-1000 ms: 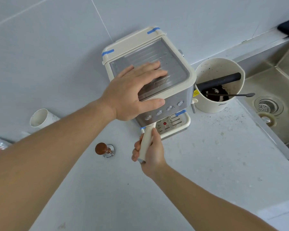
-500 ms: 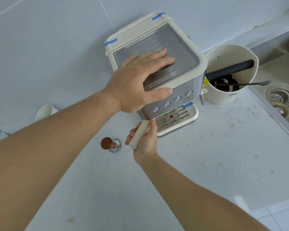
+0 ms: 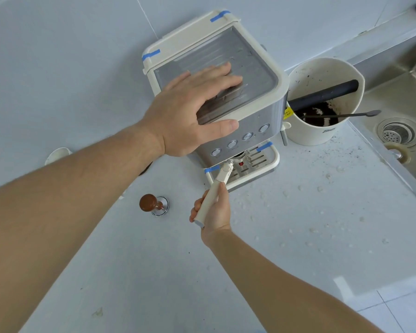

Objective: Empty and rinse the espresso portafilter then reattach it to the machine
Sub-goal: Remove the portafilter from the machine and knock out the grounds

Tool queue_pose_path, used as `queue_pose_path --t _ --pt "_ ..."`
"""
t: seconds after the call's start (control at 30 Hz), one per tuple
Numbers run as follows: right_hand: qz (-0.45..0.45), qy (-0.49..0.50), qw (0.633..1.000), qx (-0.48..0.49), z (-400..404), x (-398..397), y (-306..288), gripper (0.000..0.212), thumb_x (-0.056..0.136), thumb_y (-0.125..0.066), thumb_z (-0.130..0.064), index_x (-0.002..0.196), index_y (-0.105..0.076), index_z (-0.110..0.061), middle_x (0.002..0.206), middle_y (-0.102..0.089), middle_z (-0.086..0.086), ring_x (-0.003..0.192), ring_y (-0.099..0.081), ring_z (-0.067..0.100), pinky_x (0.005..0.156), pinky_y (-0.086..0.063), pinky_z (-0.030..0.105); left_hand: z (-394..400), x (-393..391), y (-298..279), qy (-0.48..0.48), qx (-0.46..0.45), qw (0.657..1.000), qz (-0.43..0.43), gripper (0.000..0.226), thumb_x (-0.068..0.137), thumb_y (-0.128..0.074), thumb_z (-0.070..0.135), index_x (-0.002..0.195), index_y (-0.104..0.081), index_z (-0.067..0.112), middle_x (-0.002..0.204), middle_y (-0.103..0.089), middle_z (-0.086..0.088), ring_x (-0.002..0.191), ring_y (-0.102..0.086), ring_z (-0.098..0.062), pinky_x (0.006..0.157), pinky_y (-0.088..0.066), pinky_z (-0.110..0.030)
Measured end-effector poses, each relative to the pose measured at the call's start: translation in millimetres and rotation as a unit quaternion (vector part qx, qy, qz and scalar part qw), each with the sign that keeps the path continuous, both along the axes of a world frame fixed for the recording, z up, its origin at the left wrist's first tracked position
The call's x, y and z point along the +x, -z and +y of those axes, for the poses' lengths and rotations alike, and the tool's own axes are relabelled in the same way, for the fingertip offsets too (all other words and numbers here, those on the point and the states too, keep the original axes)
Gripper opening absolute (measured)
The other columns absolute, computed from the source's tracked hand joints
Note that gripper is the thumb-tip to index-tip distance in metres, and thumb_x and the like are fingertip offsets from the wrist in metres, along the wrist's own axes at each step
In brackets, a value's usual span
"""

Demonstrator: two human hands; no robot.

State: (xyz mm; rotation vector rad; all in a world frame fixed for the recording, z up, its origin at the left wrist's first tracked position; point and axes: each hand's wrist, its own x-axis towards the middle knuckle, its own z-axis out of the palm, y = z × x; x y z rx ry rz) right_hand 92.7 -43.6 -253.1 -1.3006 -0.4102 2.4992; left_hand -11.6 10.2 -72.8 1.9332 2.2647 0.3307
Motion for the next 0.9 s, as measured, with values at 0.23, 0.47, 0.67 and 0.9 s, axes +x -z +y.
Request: queue_pose_path --t 0.23,0.47,0.67,0.9 --pt "-0.027 -0.069 0.996 0.053 4 37 6 0.046 0.1 -0.033 -0.045 0.087 -0.053 -0.006 0.053 -0.05 0.008 0.038 -0.045 0.022 0.044 -0.04 0.028 0 0 0 -0.001 0.0 1.0 -0.002 0.072 0.079 -0.047 0.064 0.146 -0.036 0.038 0.16 -0.026 0.011 0.147 -0.02 -0.005 0.121 -0.011 -0.042" --pt "-0.043 -0.159 0.982 0.09 19 86 2 0.048 0.102 -0.033 -0.046 0.1 -0.058 -0.005 0.054 -0.052 0.007 0.039 -0.046 0.022 0.044 -0.041 0.029 -1 2 0 -0.005 -0.004 1.0 0.003 0.074 0.079 -0.046 0.067 0.146 -0.035 0.039 0.16 -0.027 0.011 0.147 -0.022 -0.007 0.12 -0.013 -0.044" --pt "-0.068 -0.222 0.966 0.111 39 126 -9 0.038 0.103 -0.033 -0.044 0.105 -0.049 -0.01 0.056 -0.052 0.008 0.04 -0.045 0.023 0.043 -0.041 0.027 1 1 0 -0.007 -0.041 0.999 0.034 0.079 0.079 -0.04 0.073 0.149 -0.023 0.042 0.162 -0.018 0.013 0.148 -0.013 -0.005 0.121 -0.007 -0.04" --pt "-0.059 -0.269 0.956 0.105 76 163 -19 0.04 0.102 -0.034 -0.046 0.098 -0.05 -0.01 0.059 -0.053 0.008 0.039 -0.043 0.022 0.042 -0.037 0.026 1 5 -4 -0.027 -0.086 0.994 0.056 0.083 0.079 -0.031 0.077 0.152 -0.011 0.042 0.164 -0.007 0.013 0.149 -0.003 -0.004 0.119 0.001 -0.035"
